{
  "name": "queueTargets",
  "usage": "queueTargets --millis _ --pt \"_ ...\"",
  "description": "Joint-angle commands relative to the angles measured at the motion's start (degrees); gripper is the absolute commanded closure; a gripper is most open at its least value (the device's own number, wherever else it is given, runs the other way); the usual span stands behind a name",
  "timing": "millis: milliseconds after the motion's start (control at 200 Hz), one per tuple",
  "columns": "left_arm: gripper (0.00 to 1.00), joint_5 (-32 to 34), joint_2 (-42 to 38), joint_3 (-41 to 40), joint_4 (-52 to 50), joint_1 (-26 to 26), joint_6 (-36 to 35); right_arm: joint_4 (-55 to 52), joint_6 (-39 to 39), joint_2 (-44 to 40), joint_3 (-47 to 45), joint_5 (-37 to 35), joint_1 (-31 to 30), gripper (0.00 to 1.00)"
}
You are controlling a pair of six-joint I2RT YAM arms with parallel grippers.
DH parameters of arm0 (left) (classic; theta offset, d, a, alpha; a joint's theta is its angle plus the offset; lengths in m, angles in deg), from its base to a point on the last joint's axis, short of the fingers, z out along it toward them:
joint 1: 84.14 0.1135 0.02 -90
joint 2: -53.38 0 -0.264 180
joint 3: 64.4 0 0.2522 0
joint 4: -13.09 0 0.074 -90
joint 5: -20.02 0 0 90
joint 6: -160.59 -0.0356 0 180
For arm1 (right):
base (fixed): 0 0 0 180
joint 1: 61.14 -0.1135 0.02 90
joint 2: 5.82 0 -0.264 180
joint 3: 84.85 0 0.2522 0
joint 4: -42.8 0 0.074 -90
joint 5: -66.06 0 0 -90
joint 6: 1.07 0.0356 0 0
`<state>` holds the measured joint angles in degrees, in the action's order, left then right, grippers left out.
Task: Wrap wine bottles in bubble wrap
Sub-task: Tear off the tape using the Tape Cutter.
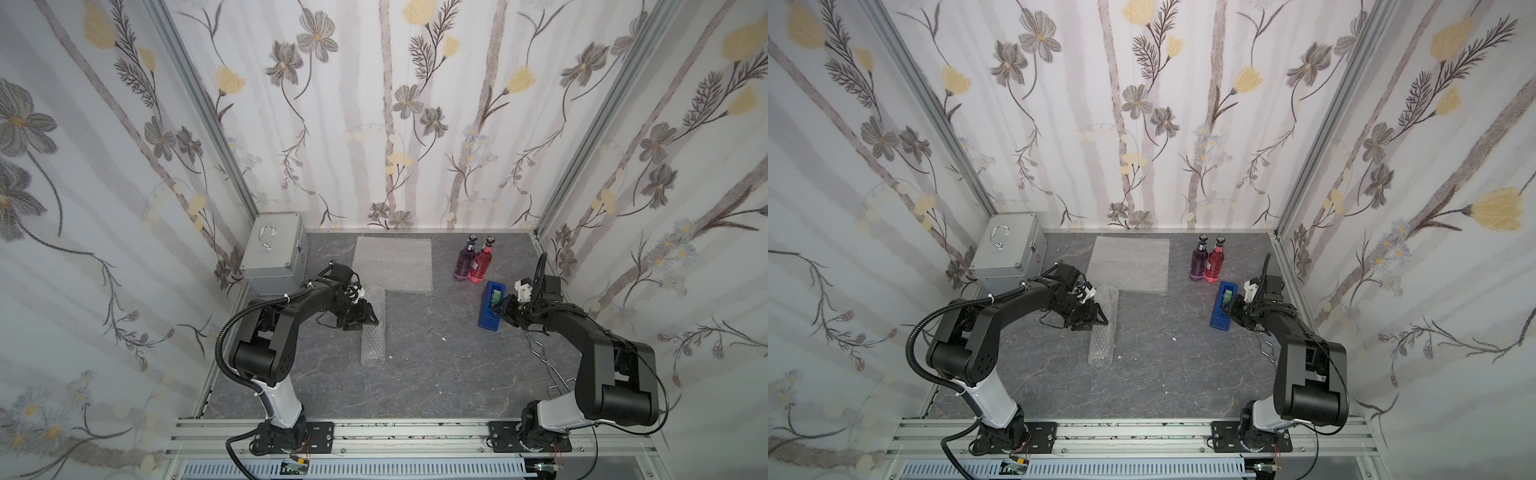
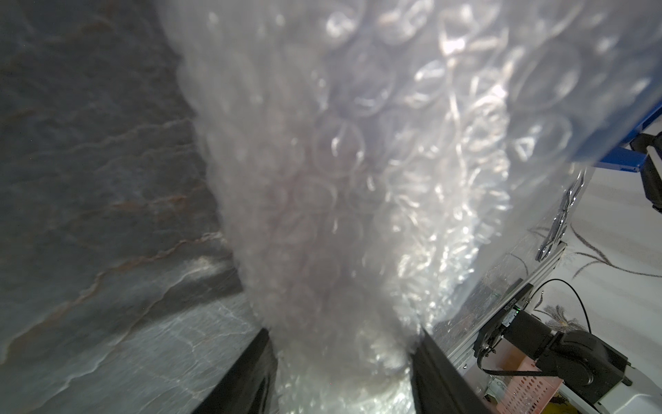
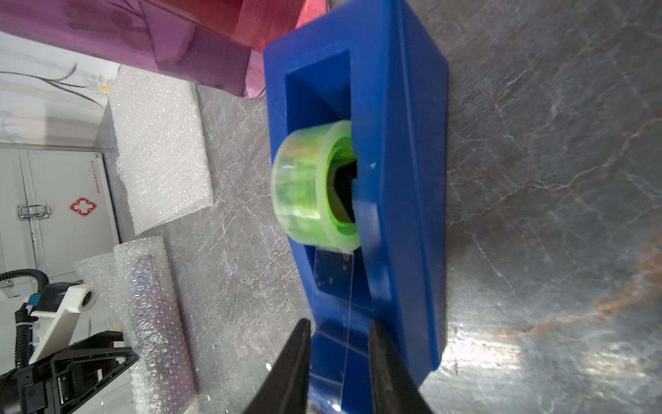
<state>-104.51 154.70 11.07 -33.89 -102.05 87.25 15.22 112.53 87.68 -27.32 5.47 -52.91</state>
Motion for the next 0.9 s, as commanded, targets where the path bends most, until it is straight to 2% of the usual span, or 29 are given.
queueTargets --millis 0,320,894 --pt "0.42 5.69 0.48 -0.09 -3.09 0.08 -0.14 3.55 2.92 -0.31 -2.83 2.75 -0.19 0.70" --pt "0.42 5.67 0.56 -0.01 -3.09 0.07 -0.14 12.60 10.26 -1.43 -8.68 8.02 -0.14 0.70" --pt "0.42 5.56 0.61 -0.01 -3.01 -0.02 -0.14 16.98 13.57 -1.08 -9.51 11.15 -0.14 0.82"
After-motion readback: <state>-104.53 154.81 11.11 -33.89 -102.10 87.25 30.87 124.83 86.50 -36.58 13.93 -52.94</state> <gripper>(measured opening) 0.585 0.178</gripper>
